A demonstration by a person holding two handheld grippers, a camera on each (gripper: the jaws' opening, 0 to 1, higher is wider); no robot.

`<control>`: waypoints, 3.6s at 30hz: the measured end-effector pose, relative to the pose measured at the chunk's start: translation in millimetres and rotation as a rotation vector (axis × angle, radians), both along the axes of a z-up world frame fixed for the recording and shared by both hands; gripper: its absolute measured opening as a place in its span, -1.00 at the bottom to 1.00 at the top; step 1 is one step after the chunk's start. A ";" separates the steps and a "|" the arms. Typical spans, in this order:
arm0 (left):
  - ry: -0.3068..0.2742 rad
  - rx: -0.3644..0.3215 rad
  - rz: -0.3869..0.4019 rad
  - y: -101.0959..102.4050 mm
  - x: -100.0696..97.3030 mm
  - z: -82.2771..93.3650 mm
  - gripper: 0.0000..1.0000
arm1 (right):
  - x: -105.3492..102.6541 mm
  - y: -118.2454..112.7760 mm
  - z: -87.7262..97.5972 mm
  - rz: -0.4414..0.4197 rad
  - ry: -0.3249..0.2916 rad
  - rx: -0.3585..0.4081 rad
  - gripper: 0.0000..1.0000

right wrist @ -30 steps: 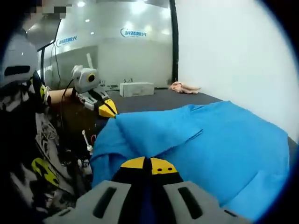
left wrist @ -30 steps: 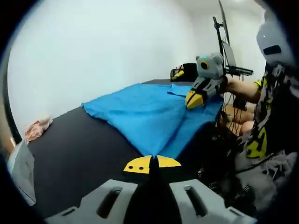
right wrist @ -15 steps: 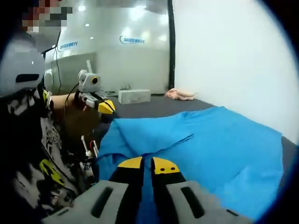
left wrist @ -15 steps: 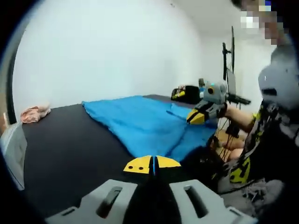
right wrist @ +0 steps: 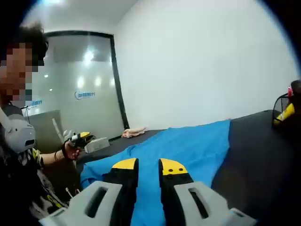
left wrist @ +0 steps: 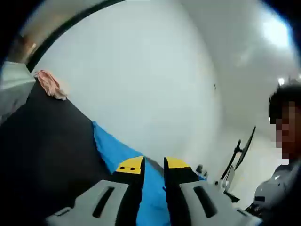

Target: Spread out the cloth and fold it

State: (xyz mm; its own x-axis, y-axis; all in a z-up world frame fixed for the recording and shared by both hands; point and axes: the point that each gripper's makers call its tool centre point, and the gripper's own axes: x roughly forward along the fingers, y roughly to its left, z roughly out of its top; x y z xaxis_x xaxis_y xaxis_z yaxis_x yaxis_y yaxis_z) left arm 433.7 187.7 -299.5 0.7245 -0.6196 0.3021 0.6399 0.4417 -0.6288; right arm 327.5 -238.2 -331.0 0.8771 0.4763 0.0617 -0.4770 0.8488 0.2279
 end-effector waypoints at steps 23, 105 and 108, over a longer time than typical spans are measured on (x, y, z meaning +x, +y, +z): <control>-0.171 0.843 -0.326 -41.4 -75.7 -92.2 -0.74 | -57.8 26.1 -45.2 0.180 0.062 -0.391 -0.60; -0.514 1.162 -0.426 -60.7 -112.8 -119.2 -0.54 | -79.6 30.8 -84.6 0.330 -0.193 -0.753 -0.47; -0.599 1.213 -0.438 -67.2 -117.1 -116.8 -0.54 | -77.9 39.2 -82.9 0.350 -0.213 -0.769 -0.51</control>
State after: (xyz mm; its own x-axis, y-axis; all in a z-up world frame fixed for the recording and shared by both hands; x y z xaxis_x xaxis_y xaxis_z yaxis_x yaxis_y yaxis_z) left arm 316.6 120.5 -416.3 0.3640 -0.8496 -0.3816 0.8934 0.2026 0.4009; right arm 249.6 -198.9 -413.9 0.6789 0.6933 -0.2417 -0.7065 0.5273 -0.4721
